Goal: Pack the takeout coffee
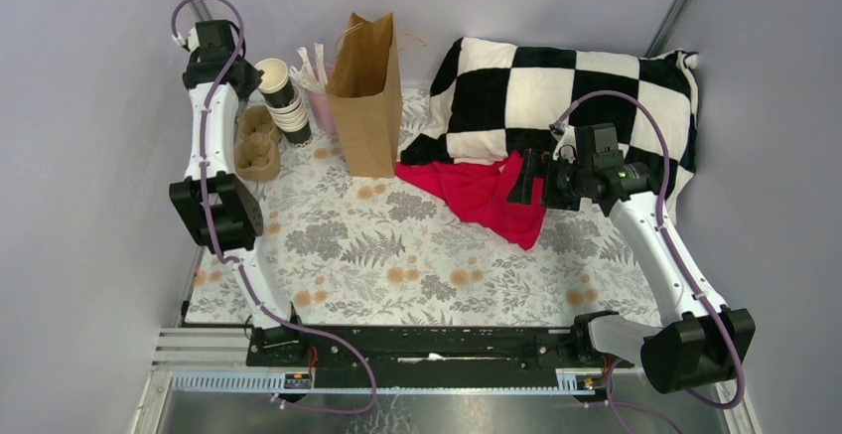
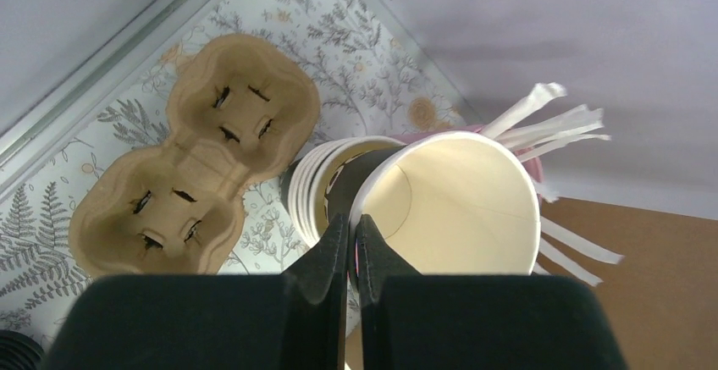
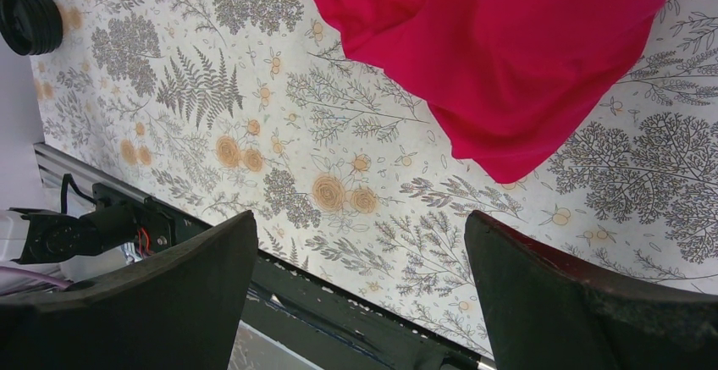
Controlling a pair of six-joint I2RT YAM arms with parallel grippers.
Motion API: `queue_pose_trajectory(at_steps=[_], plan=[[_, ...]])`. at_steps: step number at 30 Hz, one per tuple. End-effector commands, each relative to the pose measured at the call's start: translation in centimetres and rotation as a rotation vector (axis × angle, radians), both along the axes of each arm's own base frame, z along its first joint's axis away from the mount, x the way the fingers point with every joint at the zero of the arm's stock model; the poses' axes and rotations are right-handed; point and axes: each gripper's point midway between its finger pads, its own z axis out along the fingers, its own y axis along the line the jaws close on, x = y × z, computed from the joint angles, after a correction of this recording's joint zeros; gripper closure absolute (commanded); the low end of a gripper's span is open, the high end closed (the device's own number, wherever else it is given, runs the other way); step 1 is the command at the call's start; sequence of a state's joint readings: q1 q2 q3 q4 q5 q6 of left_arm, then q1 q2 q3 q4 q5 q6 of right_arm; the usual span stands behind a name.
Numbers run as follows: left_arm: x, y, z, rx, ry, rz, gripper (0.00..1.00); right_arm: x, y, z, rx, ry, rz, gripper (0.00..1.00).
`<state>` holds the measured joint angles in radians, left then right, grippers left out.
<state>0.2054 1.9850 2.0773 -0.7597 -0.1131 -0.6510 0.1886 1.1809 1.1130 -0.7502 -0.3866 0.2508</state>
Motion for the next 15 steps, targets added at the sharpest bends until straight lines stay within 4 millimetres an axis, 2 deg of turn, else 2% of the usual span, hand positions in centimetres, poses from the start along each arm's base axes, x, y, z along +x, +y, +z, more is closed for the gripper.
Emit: queue_pose_trajectory(at_steps=[1, 6, 9, 11, 13, 14, 15], plan=[[-1.9, 0.1, 9.4, 0.062, -0.180, 0.014, 1.00, 0.1, 1.0, 1.4, 0.023, -0.036, 0.035, 0.02], [-5.1, -0.5, 14.0, 0.080, -0.249, 0.017, 1.00, -0.2, 1.6, 1.8, -0.010, -0.048, 0.058, 0.01], [-8.2, -1.1, 15.3, 0.090, -0.238, 0.007, 1.00, -0.5, 2.0, 2.1, -0.028, -0.051, 0.077, 0.01], [-10.7, -1.9, 15.3, 0.098, -0.217, -0.019, 1.00, -0.7, 2.5, 2.3, -0.024, -0.052, 0.091, 0.01], [-13.4, -4.0, 14.1, 0.096, -0.182, -0.075, 1.00, -0.8, 2.8, 2.3, -0.013, -0.052, 0.095, 0.01], [-14.8, -5.5, 12.6, 0.086, -0.153, -0.107, 1.00, -0.8, 2.9, 2.3, -0.009, -0.048, 0.094, 0.01], [-16.1, -7.4, 9.8, 0.068, -0.093, -0.145, 1.00, -0.8, 2.9, 2.3, -0.004, -0.044, 0.092, 0.01]])
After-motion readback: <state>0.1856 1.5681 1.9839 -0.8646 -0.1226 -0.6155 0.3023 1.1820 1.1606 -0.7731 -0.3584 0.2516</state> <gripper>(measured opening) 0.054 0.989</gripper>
